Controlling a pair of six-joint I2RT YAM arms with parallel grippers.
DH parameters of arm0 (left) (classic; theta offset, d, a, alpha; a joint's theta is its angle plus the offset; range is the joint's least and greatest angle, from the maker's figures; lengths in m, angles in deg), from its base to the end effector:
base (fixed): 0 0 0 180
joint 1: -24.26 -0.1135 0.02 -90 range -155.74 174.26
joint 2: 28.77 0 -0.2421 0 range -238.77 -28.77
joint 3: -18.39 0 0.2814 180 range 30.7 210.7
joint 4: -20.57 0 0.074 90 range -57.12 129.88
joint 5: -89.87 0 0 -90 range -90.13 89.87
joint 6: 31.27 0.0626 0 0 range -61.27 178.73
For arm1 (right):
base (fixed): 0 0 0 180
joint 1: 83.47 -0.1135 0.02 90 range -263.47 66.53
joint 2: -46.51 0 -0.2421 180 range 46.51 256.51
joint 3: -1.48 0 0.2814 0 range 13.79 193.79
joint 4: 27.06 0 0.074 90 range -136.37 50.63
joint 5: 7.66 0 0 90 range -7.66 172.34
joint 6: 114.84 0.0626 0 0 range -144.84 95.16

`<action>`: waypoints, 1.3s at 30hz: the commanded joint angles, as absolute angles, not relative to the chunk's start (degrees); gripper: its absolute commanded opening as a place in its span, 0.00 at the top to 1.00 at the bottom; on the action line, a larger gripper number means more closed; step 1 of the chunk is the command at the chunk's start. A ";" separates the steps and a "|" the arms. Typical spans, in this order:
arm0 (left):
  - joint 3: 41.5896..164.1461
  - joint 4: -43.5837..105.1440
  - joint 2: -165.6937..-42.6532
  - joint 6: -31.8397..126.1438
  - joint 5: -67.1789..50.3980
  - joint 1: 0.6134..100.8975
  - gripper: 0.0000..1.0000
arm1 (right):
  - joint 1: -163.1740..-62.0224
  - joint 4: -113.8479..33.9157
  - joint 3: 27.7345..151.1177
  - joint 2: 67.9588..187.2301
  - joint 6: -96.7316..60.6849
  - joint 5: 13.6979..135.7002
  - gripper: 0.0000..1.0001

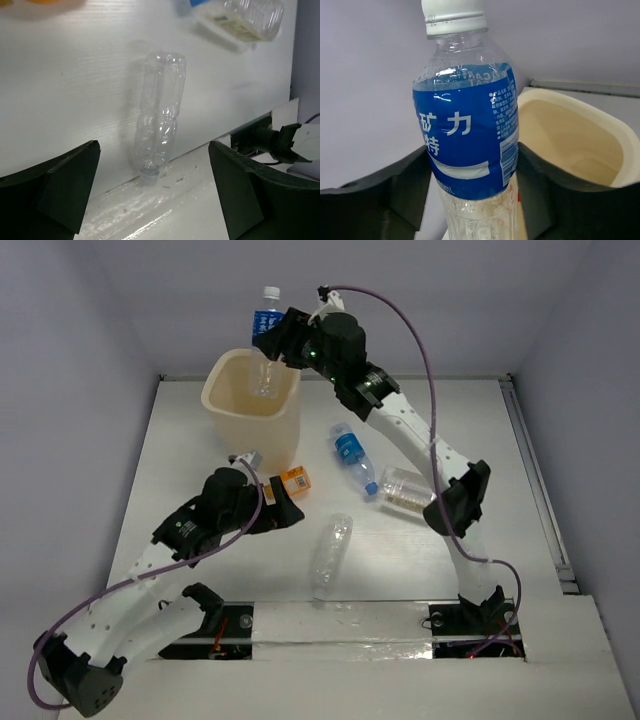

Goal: Put the plastic bottles in the bin

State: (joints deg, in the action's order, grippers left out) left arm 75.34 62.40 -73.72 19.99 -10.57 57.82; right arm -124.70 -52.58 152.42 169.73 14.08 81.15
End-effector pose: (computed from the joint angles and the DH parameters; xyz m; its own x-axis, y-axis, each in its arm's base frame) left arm 0.1950 -0.1430 0.2756 -0.7455 -0.2440 -0.6202 0.2668 0.7435 -0.6132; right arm 0.4039 0.3557 0.4522 -0.4013 0.4835 -0.7780 -0.5430 0.5585 0.6272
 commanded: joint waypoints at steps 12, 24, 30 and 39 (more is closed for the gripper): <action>78.06 48.97 -97.04 23.48 -14.28 70.55 0.01 | -124.70 -45.44 136.19 155.69 3.91 87.70 0.00; 86.86 48.88 -119.55 30.07 -5.50 75.41 0.09 | -115.46 -52.71 104.50 136.60 -1.01 84.27 0.67; 90.37 52.21 -120.71 31.93 -1.72 75.41 0.64 | -112.12 -64.32 107.91 145.36 -3.91 79.89 0.19; 109.87 65.83 -106.03 30.34 5.93 74.63 0.67 | -110.10 -71.35 115.73 159.96 -6.73 81.46 0.05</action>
